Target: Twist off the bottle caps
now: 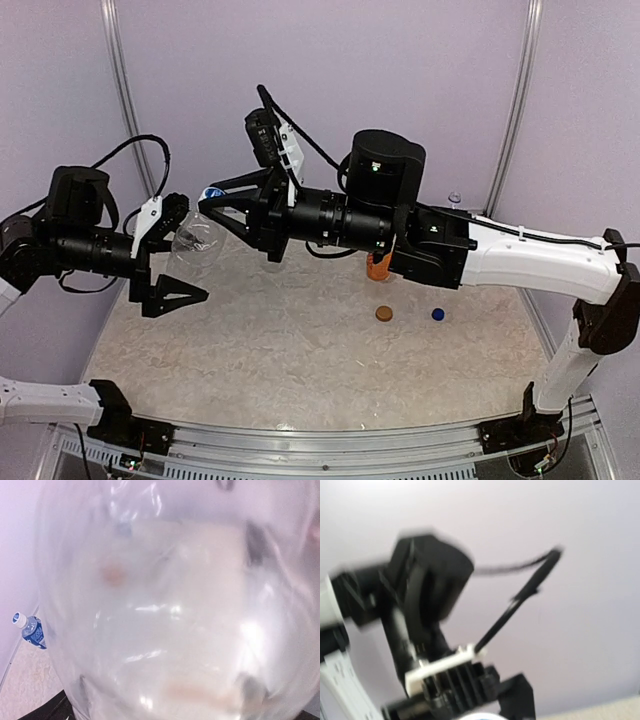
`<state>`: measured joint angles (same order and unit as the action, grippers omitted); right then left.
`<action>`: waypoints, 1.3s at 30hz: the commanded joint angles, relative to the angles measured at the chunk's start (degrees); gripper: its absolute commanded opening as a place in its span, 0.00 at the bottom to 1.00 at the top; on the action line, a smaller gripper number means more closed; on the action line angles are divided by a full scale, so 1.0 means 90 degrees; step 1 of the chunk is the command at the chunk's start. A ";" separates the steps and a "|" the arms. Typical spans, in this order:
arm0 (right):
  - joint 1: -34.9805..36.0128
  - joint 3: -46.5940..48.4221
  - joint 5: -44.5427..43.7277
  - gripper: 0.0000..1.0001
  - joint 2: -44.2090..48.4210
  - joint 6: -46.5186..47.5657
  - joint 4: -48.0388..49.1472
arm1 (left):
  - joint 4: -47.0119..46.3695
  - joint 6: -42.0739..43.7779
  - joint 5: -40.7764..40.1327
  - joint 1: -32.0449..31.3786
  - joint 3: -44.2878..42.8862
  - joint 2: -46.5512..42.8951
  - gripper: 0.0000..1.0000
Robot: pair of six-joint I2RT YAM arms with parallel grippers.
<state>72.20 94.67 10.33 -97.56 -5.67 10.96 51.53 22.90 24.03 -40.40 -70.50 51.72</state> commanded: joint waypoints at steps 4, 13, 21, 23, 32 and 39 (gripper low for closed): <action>-0.0031 -0.0295 -0.0034 0.00 0.0302 -0.0754 0.1051 | -0.1066 -0.0391 0.0266 0.0046 0.0072 -0.0128 0.91; -0.0171 -0.0493 -0.0257 0.00 0.0324 -0.1005 0.0969 | -0.0937 -0.0352 0.0225 0.0046 -0.0112 -0.0200 0.54; -0.0309 -0.0341 -0.1227 0.85 0.0720 -0.1188 -0.0936 | -0.1015 0.1179 -0.2133 -0.0065 -0.0001 -0.0058 0.43; -0.0410 -0.0377 -0.1402 0.90 0.0892 -0.1465 -0.1392 | -0.1657 0.2398 -0.3232 -0.0153 0.0259 -0.0059 0.41; -0.1057 -0.0659 -0.0293 0.90 0.0723 -0.2612 -0.1574 | -0.5927 0.7599 -0.4870 -0.0296 0.1689 -0.0201 0.41; -0.1173 -0.0090 0.0618 0.78 0.0091 -0.2750 -0.1261 | -0.6010 0.8021 -0.4792 -0.0348 0.1825 -0.0200 0.41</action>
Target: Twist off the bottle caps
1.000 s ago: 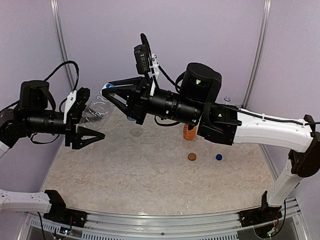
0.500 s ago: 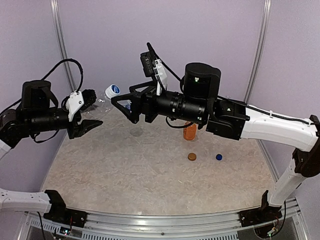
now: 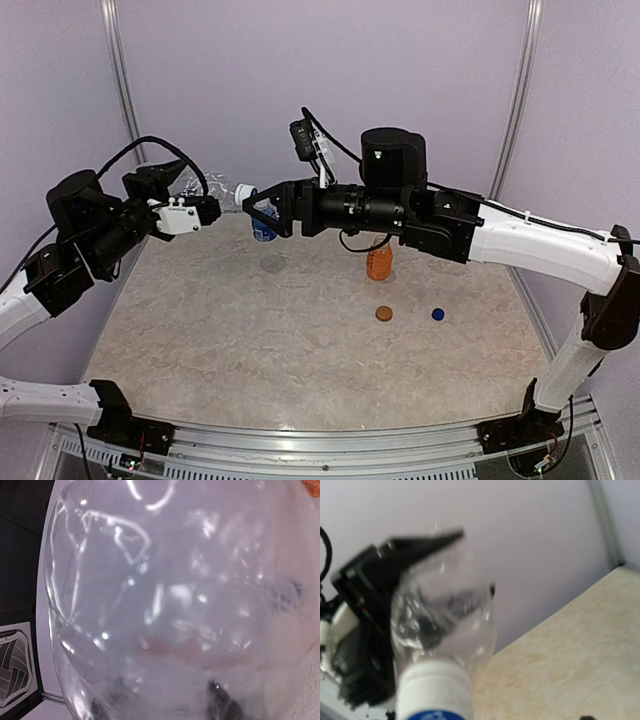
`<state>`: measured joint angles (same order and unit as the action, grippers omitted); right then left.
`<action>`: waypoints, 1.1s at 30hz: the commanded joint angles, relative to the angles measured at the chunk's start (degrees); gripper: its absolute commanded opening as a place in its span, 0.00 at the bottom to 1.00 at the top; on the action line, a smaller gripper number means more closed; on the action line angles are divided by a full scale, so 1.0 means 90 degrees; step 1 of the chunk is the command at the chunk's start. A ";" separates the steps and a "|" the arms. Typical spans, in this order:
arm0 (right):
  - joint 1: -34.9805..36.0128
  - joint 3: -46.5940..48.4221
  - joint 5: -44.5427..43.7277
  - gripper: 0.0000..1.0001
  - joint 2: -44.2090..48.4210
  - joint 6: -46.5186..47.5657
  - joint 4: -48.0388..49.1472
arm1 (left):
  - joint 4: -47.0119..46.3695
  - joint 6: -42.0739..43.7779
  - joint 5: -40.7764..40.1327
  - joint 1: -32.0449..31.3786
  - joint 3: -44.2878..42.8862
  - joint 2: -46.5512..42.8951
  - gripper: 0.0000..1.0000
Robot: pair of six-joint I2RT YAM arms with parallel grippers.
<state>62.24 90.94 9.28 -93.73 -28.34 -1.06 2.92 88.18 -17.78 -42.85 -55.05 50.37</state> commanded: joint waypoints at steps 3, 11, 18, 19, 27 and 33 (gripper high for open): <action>-0.0089 0.0521 0.0999 0.67 -0.0492 -0.0261 0.0220 | -0.0585 0.0780 -0.0134 -0.0118 0.0206 -0.0059 0.40; -0.0095 0.0419 0.1164 0.59 -0.0518 -0.0307 0.0484 | -0.0404 0.0636 -0.0153 -0.0122 0.0130 0.0008 0.40; -0.0116 0.0267 0.1061 0.39 -0.0345 -0.0306 0.0681 | -0.0344 0.0577 -0.0146 -0.0127 0.0130 -0.0001 0.39; -0.0114 0.0274 0.1074 0.34 -0.0365 -0.0315 0.0692 | -0.0344 0.0576 -0.0144 -0.0128 0.0125 -0.0001 0.39; -0.0138 0.0289 0.1027 0.00 -0.0452 -0.0260 0.0606 | 0.0024 0.0513 -0.0101 -0.0184 0.0130 -0.0072 0.37; 0.0447 0.0928 0.0586 0.00 -0.0659 0.2291 -0.0801 | 0.4144 -0.2088 0.1188 -0.0255 -0.1370 -0.0242 0.34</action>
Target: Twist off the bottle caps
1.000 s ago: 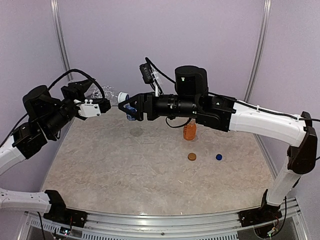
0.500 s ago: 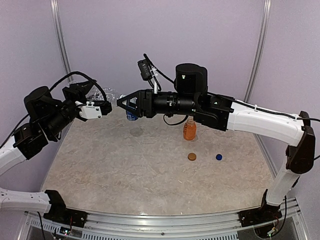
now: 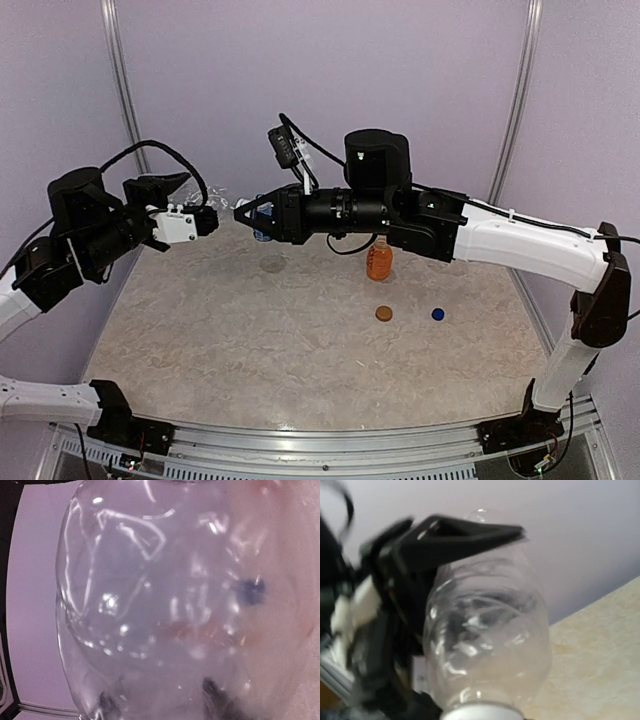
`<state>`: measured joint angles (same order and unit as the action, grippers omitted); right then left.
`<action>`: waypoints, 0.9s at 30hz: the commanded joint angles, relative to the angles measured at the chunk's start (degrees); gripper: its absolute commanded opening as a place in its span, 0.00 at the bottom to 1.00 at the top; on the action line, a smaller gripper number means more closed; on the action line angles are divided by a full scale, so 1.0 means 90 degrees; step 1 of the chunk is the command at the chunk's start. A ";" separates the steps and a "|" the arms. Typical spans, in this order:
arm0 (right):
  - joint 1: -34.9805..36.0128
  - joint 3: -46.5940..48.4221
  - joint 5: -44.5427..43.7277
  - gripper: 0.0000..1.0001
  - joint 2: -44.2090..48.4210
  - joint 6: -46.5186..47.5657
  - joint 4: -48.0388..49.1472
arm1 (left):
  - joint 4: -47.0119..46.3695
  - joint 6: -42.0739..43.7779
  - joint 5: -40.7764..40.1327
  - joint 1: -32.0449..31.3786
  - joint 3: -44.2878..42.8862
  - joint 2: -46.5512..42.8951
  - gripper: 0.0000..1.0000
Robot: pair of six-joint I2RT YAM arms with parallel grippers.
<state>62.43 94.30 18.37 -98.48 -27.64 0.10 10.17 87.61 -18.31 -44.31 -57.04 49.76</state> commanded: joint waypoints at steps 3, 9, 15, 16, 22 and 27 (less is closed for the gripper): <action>0.1071 0.0665 -0.1088 0.00 -0.0143 0.4348 -0.1581 | 0.5088 -0.3089 0.2307 -0.0112 -0.1831 -0.0082 0.33; 0.1919 0.0863 -0.2810 0.00 -0.0319 0.7179 -0.2388 | 0.6791 -0.3964 0.3816 -0.0115 -0.2649 0.0253 0.29; 0.2809 0.0493 -0.5061 0.00 -0.0453 1.0588 -0.2016 | 0.7347 -0.4111 0.4513 -0.0115 -0.2828 0.0321 0.28; 0.2871 0.0489 -0.5345 0.00 -0.0489 1.0975 -0.1883 | 0.7378 -0.4132 0.4539 -0.0115 -0.2826 0.0328 0.28; 0.3081 0.0345 -0.6294 0.00 -0.0691 1.2586 -0.1041 | 0.7408 -0.4171 0.4540 -0.0125 -0.2783 0.0355 0.27; 0.3082 -0.0028 -0.6180 0.09 -0.0525 1.2307 -0.0228 | 0.7186 -0.4239 0.4295 -0.0115 -0.2640 0.0298 0.26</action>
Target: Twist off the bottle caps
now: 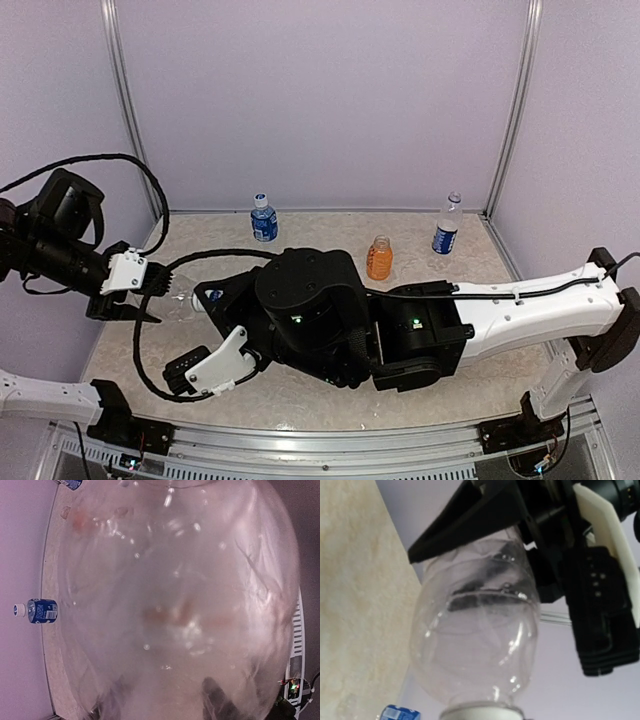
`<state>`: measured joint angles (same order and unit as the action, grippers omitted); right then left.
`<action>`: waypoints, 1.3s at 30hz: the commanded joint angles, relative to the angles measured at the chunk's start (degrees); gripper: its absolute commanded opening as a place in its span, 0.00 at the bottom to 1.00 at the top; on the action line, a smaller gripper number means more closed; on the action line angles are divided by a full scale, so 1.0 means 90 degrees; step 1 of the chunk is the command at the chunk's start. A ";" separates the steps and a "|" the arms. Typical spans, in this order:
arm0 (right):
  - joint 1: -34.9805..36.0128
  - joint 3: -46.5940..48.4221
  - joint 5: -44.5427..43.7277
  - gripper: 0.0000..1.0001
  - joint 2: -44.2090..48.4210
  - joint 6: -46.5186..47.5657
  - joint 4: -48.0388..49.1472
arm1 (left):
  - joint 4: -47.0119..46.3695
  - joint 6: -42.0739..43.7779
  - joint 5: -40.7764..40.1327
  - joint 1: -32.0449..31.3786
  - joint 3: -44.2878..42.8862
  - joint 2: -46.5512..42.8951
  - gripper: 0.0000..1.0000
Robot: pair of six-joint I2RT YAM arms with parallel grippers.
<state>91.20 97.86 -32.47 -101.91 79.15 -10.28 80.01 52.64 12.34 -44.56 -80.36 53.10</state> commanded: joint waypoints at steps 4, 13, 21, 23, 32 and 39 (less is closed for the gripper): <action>-0.0198 -0.0603 -0.0366 0.93 0.0164 -0.0762 0.1325 | -0.1116 -0.0424 0.0259 0.0009 0.0226 -0.0155 0.25; -0.1342 -0.1244 0.2136 0.99 0.1409 -0.5785 0.1283 | -0.3668 0.0155 -0.1984 0.0078 0.1179 -0.0294 0.27; -0.2749 -0.1201 0.4702 0.98 0.1147 -1.0795 0.1535 | -0.5225 0.1222 -0.3065 0.0000 0.1786 -0.0314 0.29; -0.2912 -0.0977 0.4811 0.91 0.0960 -1.1497 0.1405 | -0.5365 0.1378 -0.3166 -0.0019 0.1885 -0.0298 0.29; -0.3098 -0.0511 0.5438 0.62 0.0529 -1.2252 0.1211 | -0.5502 0.1625 -0.3217 -0.0077 0.1967 -0.0285 0.29; -0.3187 -0.0659 0.5591 0.23 0.0506 -1.2425 0.1388 | -0.5491 0.1663 -0.3207 -0.0079 0.1946 -0.0264 0.29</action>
<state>63.22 91.88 15.88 -96.86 -30.11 1.89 31.99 66.96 -15.90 -44.88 -63.02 50.72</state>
